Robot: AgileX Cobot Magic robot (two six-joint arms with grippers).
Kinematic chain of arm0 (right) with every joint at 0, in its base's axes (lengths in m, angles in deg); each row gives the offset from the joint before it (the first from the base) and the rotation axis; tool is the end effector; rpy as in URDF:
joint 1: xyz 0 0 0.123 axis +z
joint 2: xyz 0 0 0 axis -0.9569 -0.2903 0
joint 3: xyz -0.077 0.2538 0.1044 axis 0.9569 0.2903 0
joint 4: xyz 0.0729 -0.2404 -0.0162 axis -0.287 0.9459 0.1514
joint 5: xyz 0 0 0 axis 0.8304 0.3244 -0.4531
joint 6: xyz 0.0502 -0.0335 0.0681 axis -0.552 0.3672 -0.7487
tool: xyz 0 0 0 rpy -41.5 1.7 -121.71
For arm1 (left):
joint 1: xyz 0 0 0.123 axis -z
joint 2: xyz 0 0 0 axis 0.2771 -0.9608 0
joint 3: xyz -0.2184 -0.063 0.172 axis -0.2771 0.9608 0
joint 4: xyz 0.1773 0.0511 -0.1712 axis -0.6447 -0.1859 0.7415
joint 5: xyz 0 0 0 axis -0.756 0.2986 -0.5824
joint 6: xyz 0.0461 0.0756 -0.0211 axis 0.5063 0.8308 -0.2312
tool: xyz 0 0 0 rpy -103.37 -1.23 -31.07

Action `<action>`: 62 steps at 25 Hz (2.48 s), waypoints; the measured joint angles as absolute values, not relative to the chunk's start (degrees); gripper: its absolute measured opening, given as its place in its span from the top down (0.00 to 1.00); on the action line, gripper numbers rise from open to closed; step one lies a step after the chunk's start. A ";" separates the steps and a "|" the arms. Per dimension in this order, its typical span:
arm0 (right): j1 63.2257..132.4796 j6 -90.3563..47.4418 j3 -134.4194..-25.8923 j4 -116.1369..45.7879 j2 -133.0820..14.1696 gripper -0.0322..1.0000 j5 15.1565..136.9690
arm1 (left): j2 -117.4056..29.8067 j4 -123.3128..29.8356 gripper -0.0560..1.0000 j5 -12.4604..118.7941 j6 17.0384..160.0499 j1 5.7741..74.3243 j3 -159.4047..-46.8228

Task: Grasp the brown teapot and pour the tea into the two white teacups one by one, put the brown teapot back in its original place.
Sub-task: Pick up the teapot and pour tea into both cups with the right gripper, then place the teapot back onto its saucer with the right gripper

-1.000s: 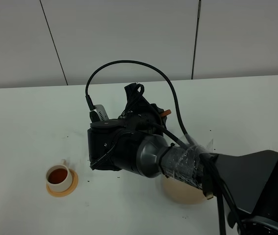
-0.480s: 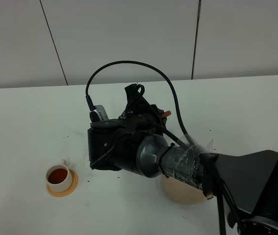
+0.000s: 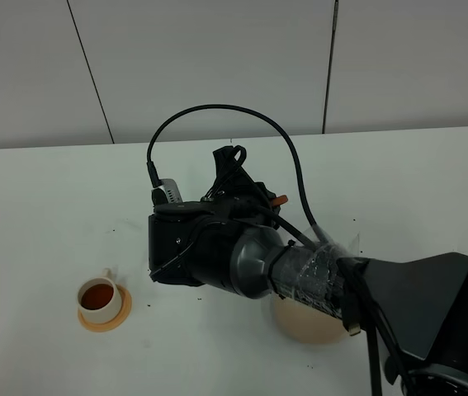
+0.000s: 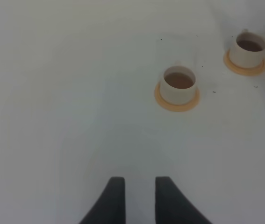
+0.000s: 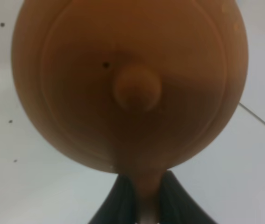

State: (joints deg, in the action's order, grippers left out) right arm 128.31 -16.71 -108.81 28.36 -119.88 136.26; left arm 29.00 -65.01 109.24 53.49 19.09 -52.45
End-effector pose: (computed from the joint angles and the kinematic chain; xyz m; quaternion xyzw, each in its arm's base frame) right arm 0.3318 0.3538 0.1808 -0.7058 0.5568 -0.4237 0.1108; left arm -0.0037 0.0067 0.2800 0.0136 0.8489 0.0232 0.5279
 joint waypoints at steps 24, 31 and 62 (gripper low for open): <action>120.11 -8.46 -122.59 -18.32 -116.00 0.88 136.86 | 29.00 -65.01 0.73 109.24 53.49 19.09 -52.45; 117.31 -10.45 -122.66 -21.03 -116.00 0.88 137.11 | 29.00 -65.01 0.73 109.24 53.49 19.09 -52.45; 110.43 -19.73 -83.73 -18.26 -94.31 0.88 128.24 | 29.00 -65.01 0.73 109.24 53.50 19.09 -52.45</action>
